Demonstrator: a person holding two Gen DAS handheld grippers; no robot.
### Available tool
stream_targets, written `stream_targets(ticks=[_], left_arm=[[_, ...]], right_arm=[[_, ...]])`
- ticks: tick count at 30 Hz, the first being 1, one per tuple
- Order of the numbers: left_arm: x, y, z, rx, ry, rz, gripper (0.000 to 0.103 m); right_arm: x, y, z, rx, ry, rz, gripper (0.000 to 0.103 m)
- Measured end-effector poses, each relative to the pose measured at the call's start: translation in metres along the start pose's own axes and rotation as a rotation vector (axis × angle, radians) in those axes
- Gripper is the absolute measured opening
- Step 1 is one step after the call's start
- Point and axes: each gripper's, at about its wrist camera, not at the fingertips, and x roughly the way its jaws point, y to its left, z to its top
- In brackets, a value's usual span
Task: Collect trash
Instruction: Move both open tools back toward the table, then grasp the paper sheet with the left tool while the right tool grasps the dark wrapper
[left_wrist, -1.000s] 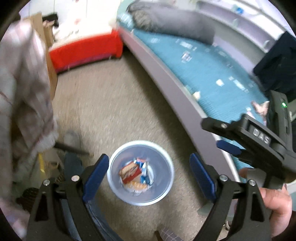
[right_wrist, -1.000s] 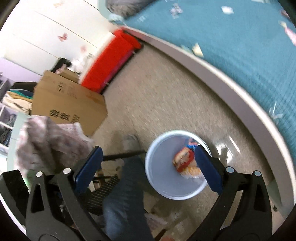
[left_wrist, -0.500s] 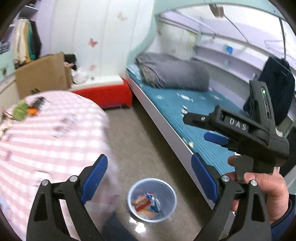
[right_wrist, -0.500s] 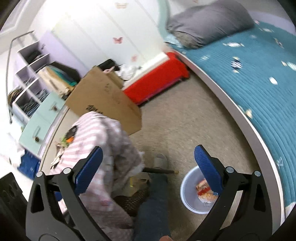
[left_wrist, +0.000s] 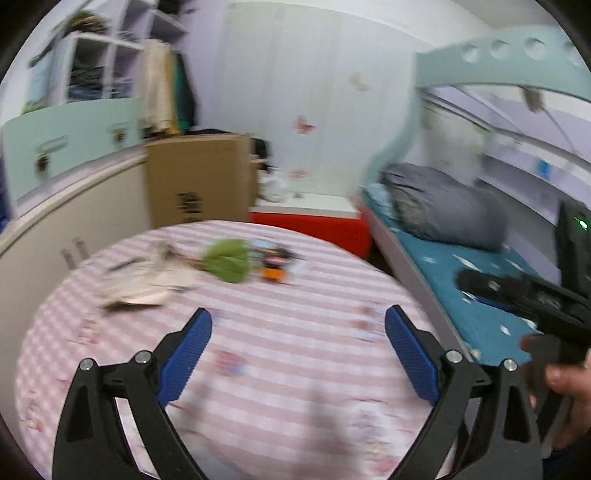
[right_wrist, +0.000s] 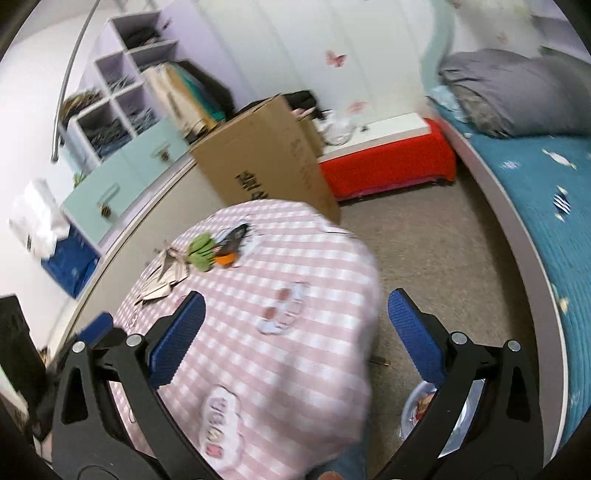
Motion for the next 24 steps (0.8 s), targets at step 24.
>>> stream_targets(ticks=[24], left_arm=[[0.180, 0.166, 0.051, 0.067, 0.321, 0.227, 0.094]], right_arm=[[0.226, 0.100, 0.045, -0.122, 0.253, -0.030, 0.079]])
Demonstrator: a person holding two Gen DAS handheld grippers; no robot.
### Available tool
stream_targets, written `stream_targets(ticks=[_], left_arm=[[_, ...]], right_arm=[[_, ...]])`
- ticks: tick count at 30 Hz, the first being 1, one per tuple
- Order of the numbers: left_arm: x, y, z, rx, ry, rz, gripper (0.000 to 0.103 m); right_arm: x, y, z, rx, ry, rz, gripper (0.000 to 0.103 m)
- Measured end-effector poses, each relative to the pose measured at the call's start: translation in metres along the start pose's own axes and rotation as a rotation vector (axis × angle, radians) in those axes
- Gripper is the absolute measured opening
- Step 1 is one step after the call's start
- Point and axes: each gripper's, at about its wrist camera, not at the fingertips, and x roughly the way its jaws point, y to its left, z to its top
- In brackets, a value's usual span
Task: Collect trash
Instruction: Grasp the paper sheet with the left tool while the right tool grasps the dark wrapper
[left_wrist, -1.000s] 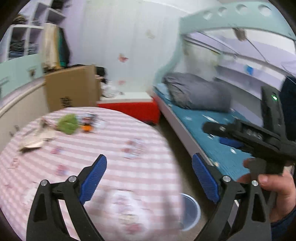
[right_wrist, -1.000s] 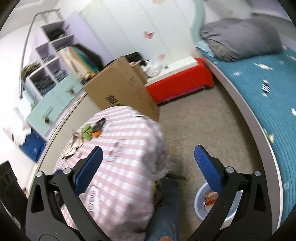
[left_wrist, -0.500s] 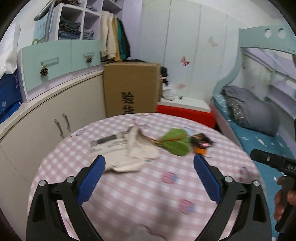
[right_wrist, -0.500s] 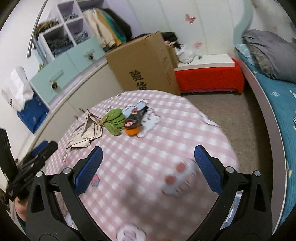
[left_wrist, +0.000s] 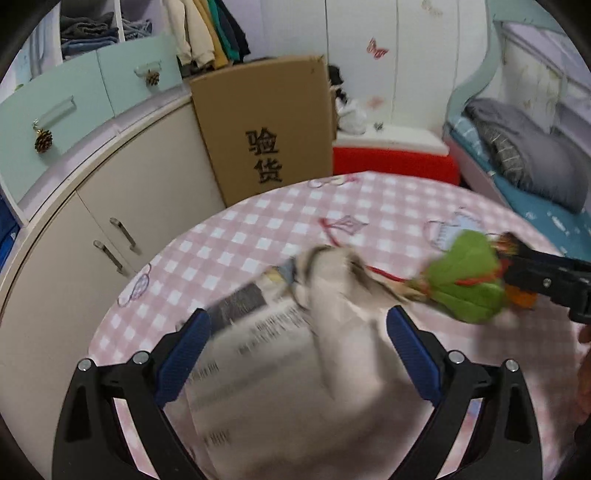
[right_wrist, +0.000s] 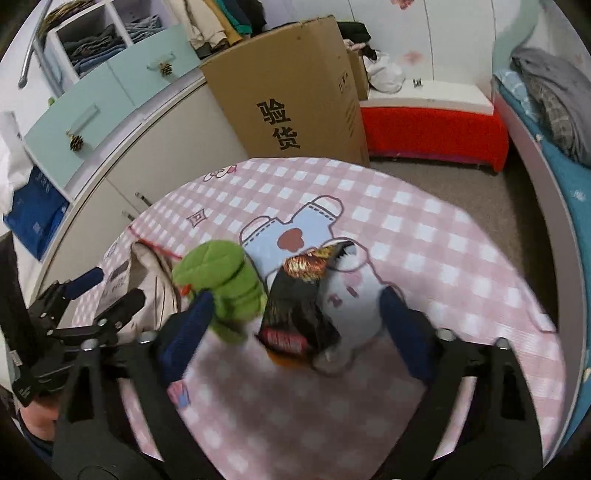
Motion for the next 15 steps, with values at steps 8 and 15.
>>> stream_targets(ticks=[8, 15], left_arm=[[0.015, 0.007, 0.007, 0.005, -0.017, -0.071, 0.050], [-0.006, 0.018, -0.002, -0.079, -0.072, -0.164, 0.008]], right_arm=[[0.004, 0.004, -0.002, -0.041, -0.039, -0.025, 0.032], [-0.014, -0.001, -0.003, -0.003, -0.094, 0.009, 0.029]])
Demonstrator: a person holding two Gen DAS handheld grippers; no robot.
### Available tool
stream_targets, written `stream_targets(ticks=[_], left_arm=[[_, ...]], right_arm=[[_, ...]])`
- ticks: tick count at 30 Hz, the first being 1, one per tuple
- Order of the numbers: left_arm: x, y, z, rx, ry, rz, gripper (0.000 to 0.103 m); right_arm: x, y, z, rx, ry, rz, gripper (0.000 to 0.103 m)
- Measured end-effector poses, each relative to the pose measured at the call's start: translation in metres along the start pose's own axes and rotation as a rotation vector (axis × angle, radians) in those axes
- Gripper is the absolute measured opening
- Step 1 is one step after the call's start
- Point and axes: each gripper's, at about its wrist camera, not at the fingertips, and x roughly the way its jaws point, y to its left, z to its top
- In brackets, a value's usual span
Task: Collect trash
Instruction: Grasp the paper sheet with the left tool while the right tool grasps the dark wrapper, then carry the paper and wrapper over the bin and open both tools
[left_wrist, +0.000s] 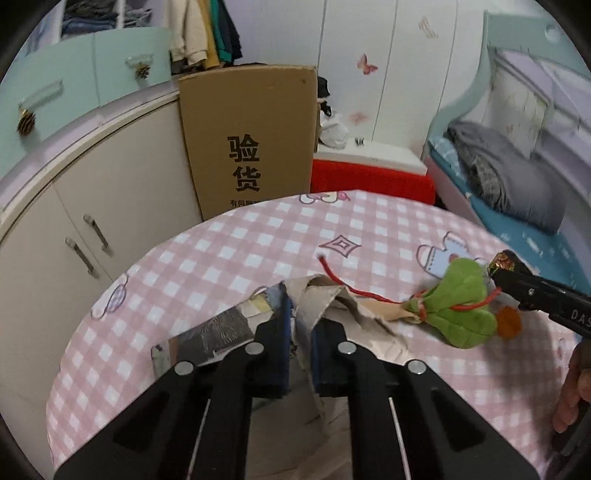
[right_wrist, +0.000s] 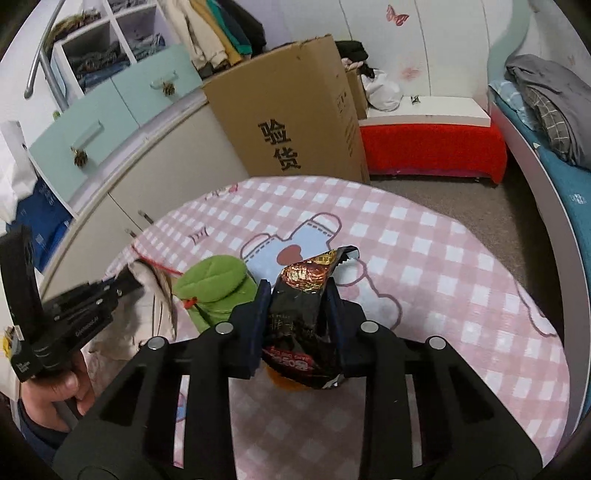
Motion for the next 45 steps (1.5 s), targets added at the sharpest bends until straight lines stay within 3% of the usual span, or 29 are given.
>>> stream_targets(ticks=[5, 12, 17, 24, 29, 37, 45], left_arm=[[-0.050, 0.004, -0.015, -0.070, -0.104, -0.030, 0.007], [-0.133, -0.021, -0.065, -0.108, -0.226, -0.122, 0.007], [-0.180, -0.061, -0.093, -0.080, -0.295, -0.210, 0.007], [-0.214, -0.134, -0.113, -0.001, -0.340, -0.321, 0.007], [-0.221, -0.207, -0.127, 0.081, -0.338, -0.441, 0.007], [-0.210, -0.320, -0.155, 0.204, -0.272, -0.606, 0.007], [-0.149, -0.410, -0.207, 0.326, -0.076, -0.681, 0.007]], right_arm=[[-0.035, -0.001, -0.016, 0.017, -0.042, 0.053, 0.029], [-0.099, -0.012, -0.046, 0.039, -0.087, 0.112, 0.029], [-0.140, -0.030, -0.069, 0.069, -0.113, 0.150, 0.029], [-0.200, -0.065, -0.095, 0.107, -0.186, 0.201, 0.029], [-0.249, -0.103, -0.112, 0.137, -0.249, 0.170, 0.029], [-0.320, -0.186, -0.147, 0.226, -0.336, 0.038, 0.029], [-0.329, -0.267, -0.201, 0.353, -0.287, -0.086, 0.029]])
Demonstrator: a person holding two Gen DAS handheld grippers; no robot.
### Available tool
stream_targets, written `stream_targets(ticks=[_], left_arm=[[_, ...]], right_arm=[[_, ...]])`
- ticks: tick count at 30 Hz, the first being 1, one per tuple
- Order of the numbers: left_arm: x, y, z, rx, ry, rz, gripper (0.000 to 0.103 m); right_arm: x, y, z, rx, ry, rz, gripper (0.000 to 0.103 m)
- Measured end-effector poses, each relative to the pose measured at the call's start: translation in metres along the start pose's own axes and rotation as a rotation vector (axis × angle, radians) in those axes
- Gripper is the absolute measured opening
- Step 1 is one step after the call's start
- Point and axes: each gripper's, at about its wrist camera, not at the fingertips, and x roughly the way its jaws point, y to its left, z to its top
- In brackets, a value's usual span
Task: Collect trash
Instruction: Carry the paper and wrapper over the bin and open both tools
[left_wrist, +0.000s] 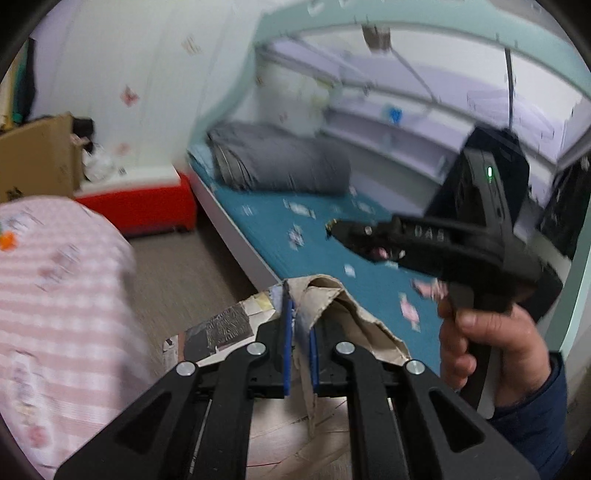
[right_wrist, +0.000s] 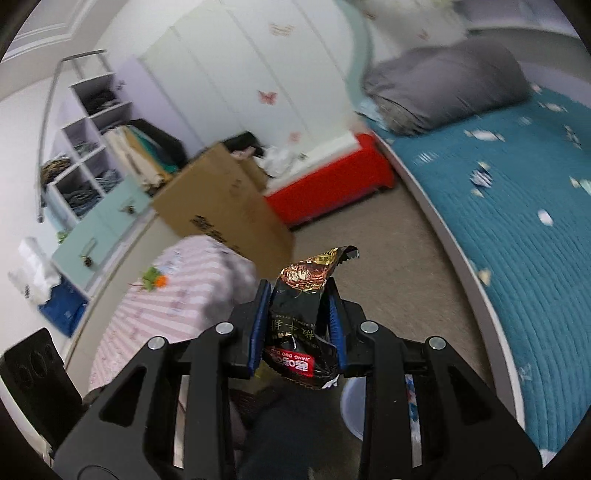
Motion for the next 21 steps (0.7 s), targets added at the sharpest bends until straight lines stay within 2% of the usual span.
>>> stream_targets(ticks=[4, 11, 18, 20, 21], left_arm=[[0.057, 0.005, -0.026, -0.015, 0.125, -0.010, 0.007], [0.149, 0.048, -0.079, -0.118, 0.348, -0.007, 0.008], [0.217, 0.084, -0.111, -0.170, 0.469, 0.019, 0.009], [0.234, 0.093, -0.116, -0.179, 0.483, 0.017, 0.013], [0.240, 0.094, -0.119, -0.180, 0.494, 0.015, 0.023]], right_arm=[[0.018, -0.038, -0.019, 0.064, 0.064, -0.044, 0.029], [0.058, -0.086, -0.054, 0.157, 0.181, -0.088, 0.029], [0.100, -0.115, -0.077, 0.210, 0.276, -0.116, 0.029], [0.113, -0.121, -0.083, 0.223, 0.300, -0.122, 0.029], [0.119, -0.124, -0.086, 0.229, 0.312, -0.126, 0.029]])
